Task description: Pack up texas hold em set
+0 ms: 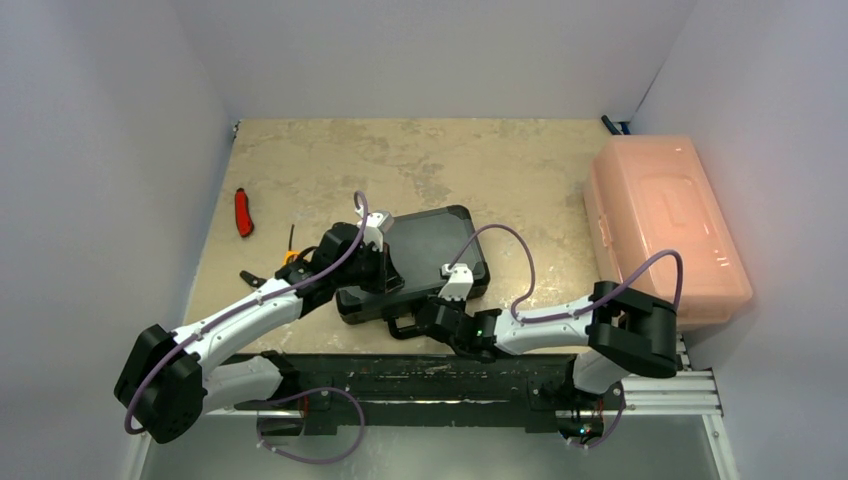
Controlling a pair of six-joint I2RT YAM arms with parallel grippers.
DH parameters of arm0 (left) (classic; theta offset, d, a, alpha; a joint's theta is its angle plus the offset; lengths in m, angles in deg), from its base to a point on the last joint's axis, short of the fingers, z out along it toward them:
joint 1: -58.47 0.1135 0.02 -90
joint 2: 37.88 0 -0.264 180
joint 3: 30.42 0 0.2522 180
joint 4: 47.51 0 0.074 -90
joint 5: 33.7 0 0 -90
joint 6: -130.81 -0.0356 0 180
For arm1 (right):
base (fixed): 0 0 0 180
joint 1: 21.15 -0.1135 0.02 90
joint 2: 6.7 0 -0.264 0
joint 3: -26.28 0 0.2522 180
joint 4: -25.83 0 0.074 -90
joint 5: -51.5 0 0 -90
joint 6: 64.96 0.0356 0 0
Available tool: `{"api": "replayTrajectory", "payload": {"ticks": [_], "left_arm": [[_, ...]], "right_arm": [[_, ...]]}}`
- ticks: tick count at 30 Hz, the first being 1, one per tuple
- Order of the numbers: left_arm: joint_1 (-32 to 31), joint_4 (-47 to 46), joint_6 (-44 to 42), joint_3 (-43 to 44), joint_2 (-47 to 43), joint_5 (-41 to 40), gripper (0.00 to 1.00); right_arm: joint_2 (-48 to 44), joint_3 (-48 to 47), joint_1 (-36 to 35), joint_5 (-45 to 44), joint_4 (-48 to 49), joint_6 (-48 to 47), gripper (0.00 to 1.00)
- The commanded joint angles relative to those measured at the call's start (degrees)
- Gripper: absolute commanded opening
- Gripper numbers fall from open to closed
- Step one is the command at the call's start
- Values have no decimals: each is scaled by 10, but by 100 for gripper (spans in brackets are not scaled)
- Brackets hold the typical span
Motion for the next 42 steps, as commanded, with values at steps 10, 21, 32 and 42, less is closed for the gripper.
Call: {"api": "replayTrajectory", "payload": {"ticks": [10, 21, 32, 42], "left_arm": [[-2, 99, -10, -27, 17, -27, 0], [-2, 97, -10, -27, 20, -28, 0], [-2, 98, -9, -27, 20, -29, 0], [-3, 104, -6, -26, 9, -37, 0]], "right_arm": [[-37, 45, 0, 35, 122, -64, 0], [18, 6, 0, 36, 110, -60, 0], [12, 7, 0, 23, 87, -45, 0], [24, -2, 0, 19, 85, -48, 0]]}}
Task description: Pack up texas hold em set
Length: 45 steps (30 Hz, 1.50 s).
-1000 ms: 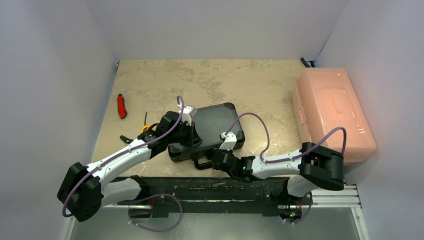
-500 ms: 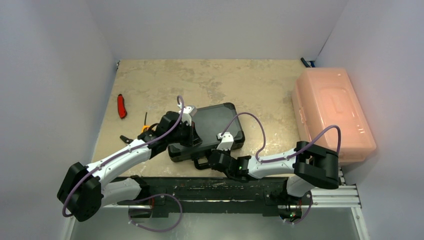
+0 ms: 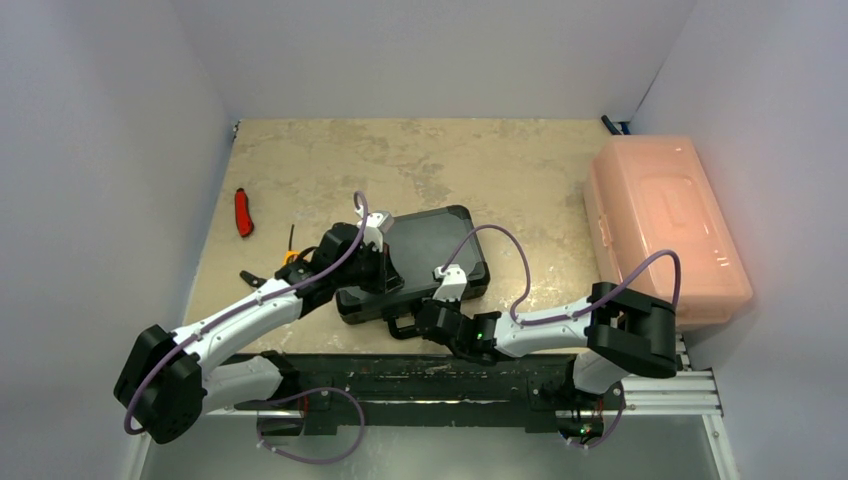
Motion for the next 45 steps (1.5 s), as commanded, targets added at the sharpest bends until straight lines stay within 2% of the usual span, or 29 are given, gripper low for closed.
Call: {"api": "replayTrajectory", "payload": {"ticks": [1, 18, 21, 23, 28, 33, 41, 45], "left_arm": [[-2, 103, -5, -25, 8, -37, 0], [-2, 115, -4, -21, -6, -45, 0], [-3, 125, -4, -14, -18, -53, 3], [-3, 131, -4, -13, -31, -59, 7], [-2, 151, -6, -9, -65, -75, 29], [-2, 174, -5, 7, -91, -94, 45], [-2, 214, -7, 33, -160, -141, 65], [-2, 240, -15, 51, -201, -197, 73]], "right_arm": [[32, -23, 4, 1, 17, 12, 0], [44, -23, 5, 3, 33, 1, 0], [45, -24, 5, 0, 36, -9, 0], [41, -27, 4, -4, 33, -16, 0], [10, -23, 3, -4, 15, -19, 1], [-35, -17, 3, -16, -15, -29, 16], [-131, -11, 0, -38, -63, -51, 31], [-188, -13, -1, -58, -97, -71, 49]]}}
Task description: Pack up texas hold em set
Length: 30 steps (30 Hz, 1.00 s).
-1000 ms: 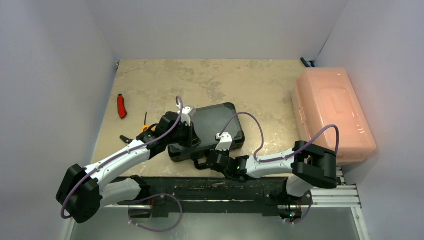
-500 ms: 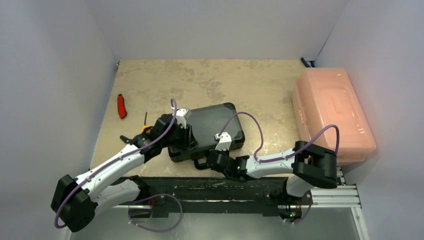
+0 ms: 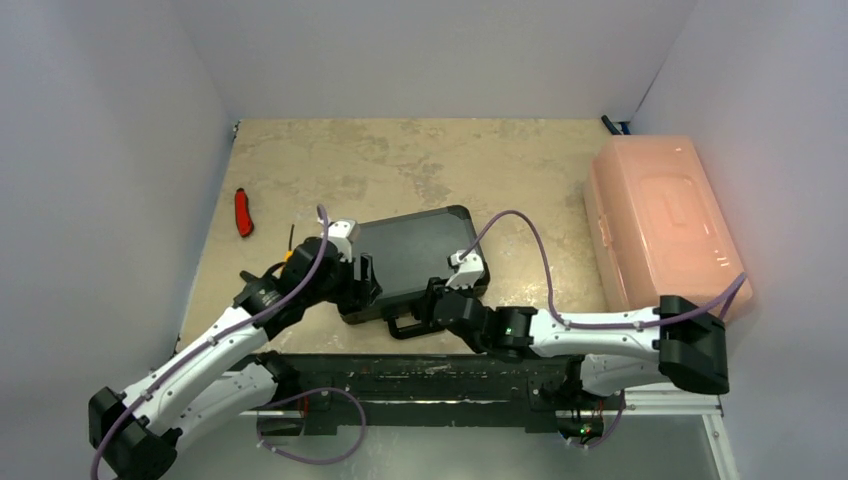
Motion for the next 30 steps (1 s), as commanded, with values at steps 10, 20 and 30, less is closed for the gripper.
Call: {"api": "replayTrajectory", "payload": {"ticks": [10, 20, 30], "left_arm": [[0, 45, -69, 98, -60, -310, 83], [163, -170, -209, -2, 0, -335, 100], [304, -473, -258, -76, 141, -197, 100]], "right_arm": [[-184, -34, 0, -108, -118, -104, 99], [-245, -40, 0, -147, -147, -128, 99], [-298, -15, 0, -174, -136, -118, 99]]}}
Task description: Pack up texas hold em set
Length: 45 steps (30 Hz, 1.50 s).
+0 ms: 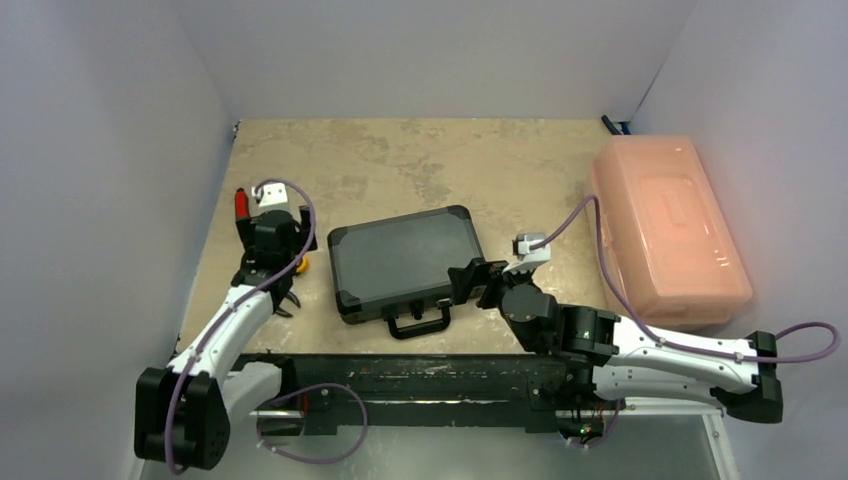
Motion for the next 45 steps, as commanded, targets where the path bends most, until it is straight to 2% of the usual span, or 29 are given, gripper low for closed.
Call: {"api": "replayTrajectory", "payload": {"ticks": [1, 5, 8, 10, 13, 16, 18, 24, 34, 45], "left_arm": [[8, -203, -73, -14, 55, 65, 100], [12, -278, -91, -31, 104, 56, 100], [21, -355, -91, -67, 126, 81, 100], [25, -366, -91, -69, 127, 112, 100], [26, -523, -111, -133, 161, 142, 99], [26, -603, -113, -159, 196, 136, 100], [27, -559, -107, -149, 183, 143, 100], [28, -566, -81, -143, 194, 87, 100], [28, -562, -80, -142, 192, 86, 100], [29, -562, -80, -142, 192, 86, 100]], "right_arm": [[-11, 1, 0, -47, -2, -1, 99], [3, -16, 0, -80, -24, -7, 99], [13, -32, 0, -93, -41, -19, 99], [15, -37, 0, -93, -44, -38, 99], [8, -34, 0, -90, -33, -59, 99], [-4, -25, 0, -73, -9, -83, 99], [-12, -17, 0, -67, 11, -95, 99], [-10, -13, 0, -47, 47, -128, 99], [-3, -26, 0, -48, 38, -134, 99], [5, -13, 0, -30, 131, -168, 99]]}}
